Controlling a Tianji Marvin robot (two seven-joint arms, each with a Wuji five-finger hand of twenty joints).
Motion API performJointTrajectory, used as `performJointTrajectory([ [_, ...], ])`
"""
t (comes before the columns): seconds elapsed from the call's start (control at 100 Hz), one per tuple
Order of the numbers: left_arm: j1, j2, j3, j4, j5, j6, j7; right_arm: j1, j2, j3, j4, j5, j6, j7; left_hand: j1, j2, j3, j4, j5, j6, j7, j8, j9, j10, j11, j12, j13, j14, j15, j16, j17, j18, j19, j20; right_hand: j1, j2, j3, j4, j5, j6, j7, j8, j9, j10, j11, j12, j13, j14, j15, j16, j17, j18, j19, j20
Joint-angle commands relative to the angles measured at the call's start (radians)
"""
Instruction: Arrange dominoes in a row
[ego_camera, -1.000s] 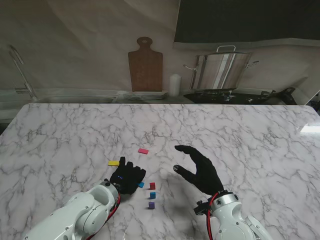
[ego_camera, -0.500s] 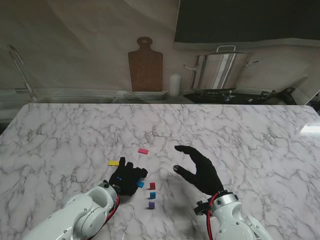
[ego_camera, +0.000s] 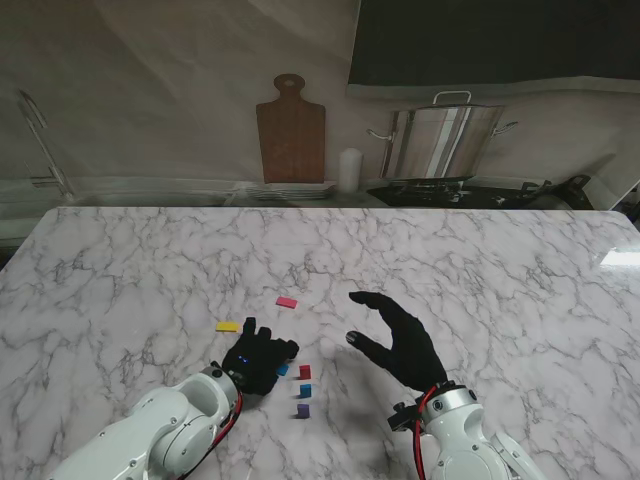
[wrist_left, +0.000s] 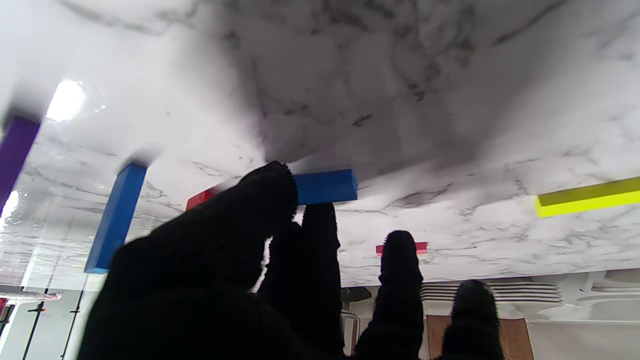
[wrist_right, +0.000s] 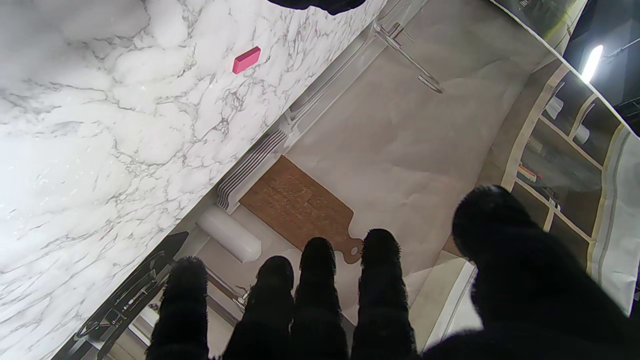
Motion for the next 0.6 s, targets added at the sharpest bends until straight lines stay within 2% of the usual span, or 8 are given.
performJointTrajectory([
  [0.0,0.000,0.001,0.008,0.011,0.004,0.001,-0.017,-0.005,0.000,0.000,-0.003,-0.001,0.003,0.002,0.055,-0.069,0.019,-0.036,-0.010,0.034,0.014,0.012,0.054,-0.028,0.026,0.040,-0.012,-0.014,0.016,-0.004,-0.027,0.017,0.023,-0.014,0.028,0.015,0.024,0.021,-0.015,-0.012,0.010,0.014,-0.010,0.001,0.019,0.003,0.009,-0.026,-0.009,-0.016,0.000,-0.005,0.016,0.012],
  [0.13,-0.004,0.002,0.012,0.013,0.008,0.004,-0.016,-0.005,0.000,0.000,-0.002,0.000,0.003,0.001,0.128,-0.117,-0.018,-0.048,0.001,0.042,0.039,0.034,0.124,-0.040,0.058,0.197,0.002,-0.026,0.057,0.022,-0.027,0.019,0.038,-0.026,0.028,0.017,0.024,0.021,-0.015,-0.013,0.010,0.014,-0.009,0.001,0.019,0.003,0.009,-0.026,-0.009,-0.016,0.000,-0.004,0.016,0.012],
  [0.23,-0.006,0.002,0.015,0.014,0.008,0.008,-0.018,-0.005,-0.001,0.001,-0.002,0.000,0.002,0.001,0.145,-0.118,-0.029,-0.044,0.010,0.069,0.043,0.038,0.130,-0.051,0.170,0.272,0.009,-0.029,0.117,0.069,-0.027,0.021,0.049,-0.031,0.028,0.016,0.023,0.021,-0.014,-0.011,0.011,0.014,-0.010,0.002,0.019,0.003,0.010,-0.024,-0.009,-0.016,0.000,-0.005,0.016,0.012],
  [0.34,-0.008,0.002,0.017,0.013,0.007,0.010,-0.023,-0.005,-0.001,0.001,-0.002,0.000,0.002,0.000,0.146,-0.119,-0.021,-0.046,0.022,0.091,0.028,0.027,0.126,-0.065,0.285,0.293,0.020,-0.022,0.175,0.120,-0.024,0.021,0.079,-0.023,0.029,0.016,0.024,0.022,-0.014,-0.012,0.011,0.014,-0.009,0.001,0.020,0.003,0.009,-0.027,-0.009,-0.016,0.000,-0.004,0.015,0.011],
  [0.46,-0.010,0.002,0.017,0.014,0.008,0.008,-0.025,-0.005,-0.001,0.001,-0.002,0.000,0.002,0.000,0.149,-0.120,-0.019,-0.047,0.068,0.112,-0.025,-0.028,0.135,-0.105,0.398,0.280,0.051,-0.014,0.219,0.168,-0.023,0.023,0.127,-0.025,0.028,0.017,0.023,0.022,-0.014,-0.012,0.011,0.014,-0.009,0.001,0.020,0.003,0.010,-0.026,-0.009,-0.016,0.000,-0.003,0.016,0.011],
  [0.59,-0.012,0.002,0.017,0.016,0.008,0.007,-0.022,-0.004,-0.001,0.001,-0.002,0.001,0.002,-0.001,0.156,-0.109,-0.028,-0.046,0.117,0.108,-0.044,-0.063,0.166,-0.129,0.460,0.283,0.084,-0.012,0.247,0.194,-0.018,0.025,0.175,-0.025,0.028,0.017,0.024,0.022,-0.014,-0.012,0.011,0.013,-0.009,0.000,0.019,0.003,0.009,-0.026,-0.009,-0.016,0.000,-0.005,0.016,0.011],
])
